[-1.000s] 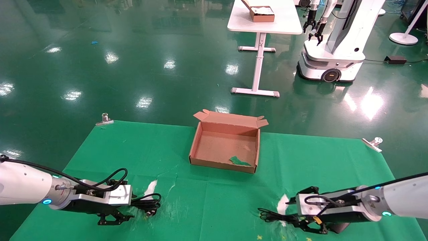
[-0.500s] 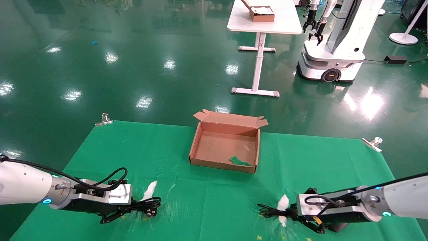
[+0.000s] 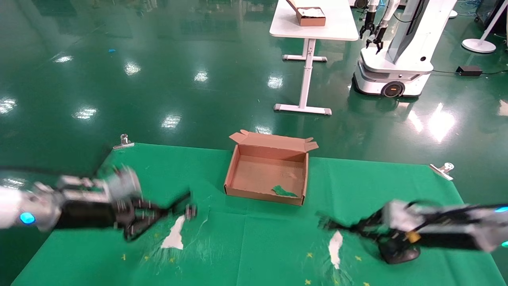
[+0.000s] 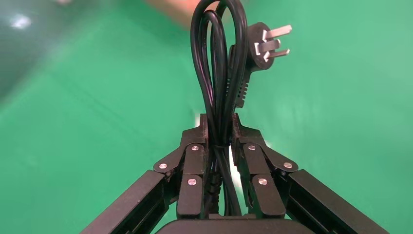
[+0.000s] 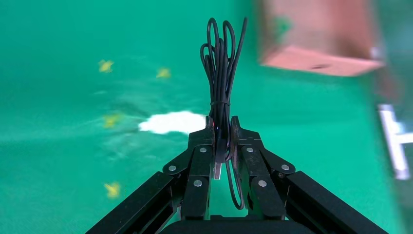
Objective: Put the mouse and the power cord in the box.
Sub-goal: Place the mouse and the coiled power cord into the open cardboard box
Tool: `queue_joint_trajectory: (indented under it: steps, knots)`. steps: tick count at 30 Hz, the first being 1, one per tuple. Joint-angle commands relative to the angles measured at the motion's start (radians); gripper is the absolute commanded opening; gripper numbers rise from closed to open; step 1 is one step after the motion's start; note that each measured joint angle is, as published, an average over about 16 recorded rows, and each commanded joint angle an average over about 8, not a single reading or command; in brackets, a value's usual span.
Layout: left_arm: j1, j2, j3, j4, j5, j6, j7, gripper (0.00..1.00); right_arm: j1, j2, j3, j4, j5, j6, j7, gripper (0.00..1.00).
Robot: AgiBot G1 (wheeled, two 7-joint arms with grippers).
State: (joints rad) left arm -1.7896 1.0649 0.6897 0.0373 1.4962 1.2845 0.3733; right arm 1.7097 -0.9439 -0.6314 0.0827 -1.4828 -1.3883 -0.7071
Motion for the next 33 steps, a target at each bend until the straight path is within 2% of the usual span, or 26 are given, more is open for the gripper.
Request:
queue_joint_trajectory:
  steps: [1,6,9,12,14,17,20,22,23,26,30,31,33]
  knots:
    - [-0.021,-0.021,-0.04,0.032,-0.058,0.039,-0.052,0.0,0.026,0.042,0.017,0.007,0.024,-0.038,-0.001,0.0]
    - [-0.102,0.054,-0.088,0.027,-0.127,-0.016,-0.107,0.0,0.134,0.031,0.024,0.095,0.032,-0.045,0.058,0.0]
    - [-0.15,0.111,-0.105,0.005,-0.153,-0.092,-0.121,0.0,0.157,-0.042,0.02,0.127,0.028,-0.015,0.107,0.0]
    - [-0.192,0.157,-0.114,-0.017,-0.167,-0.165,-0.128,0.0,0.138,-0.149,0.014,0.116,0.024,0.05,0.139,0.0]
    - [-0.215,0.176,-0.116,-0.031,-0.171,-0.199,-0.13,0.0,0.11,-0.223,0.008,0.089,0.016,0.126,0.142,0.0]
    - [-0.241,0.182,-0.117,-0.042,-0.173,-0.21,-0.132,0.0,0.061,-0.318,0.001,0.032,0.001,0.298,0.133,0.0]
    - [-0.256,0.163,-0.112,-0.045,-0.165,-0.171,-0.138,0.0,0.011,-0.379,-0.005,-0.012,-0.012,0.487,0.127,0.0]
    - [-0.262,0.142,-0.102,-0.042,-0.152,-0.125,-0.143,0.0,-0.022,-0.402,-0.004,-0.022,-0.011,0.584,0.13,0.0]
    - [-0.265,0.13,-0.097,-0.04,-0.144,-0.099,-0.147,0.0,-0.038,-0.409,-0.002,-0.022,-0.007,0.618,0.133,0.06]
    - [-0.271,0.094,-0.076,-0.03,-0.114,-0.022,-0.158,0.0,-0.073,-0.414,0.006,-0.006,0.011,0.664,0.147,0.43]
    - [-0.273,0.064,-0.051,-0.018,-0.077,0.059,-0.166,0.0,-0.095,-0.414,0.009,0.018,0.029,0.676,0.16,0.93]
    - [-0.272,0.063,-0.044,-0.017,-0.068,0.073,-0.165,0.0,-0.097,-0.413,0.008,0.024,0.03,0.676,0.159,1.0]
    - [-0.271,0.065,-0.032,-0.017,-0.05,0.09,-0.161,0.0,-0.101,-0.413,0.003,0.035,0.031,0.675,0.152,1.0]
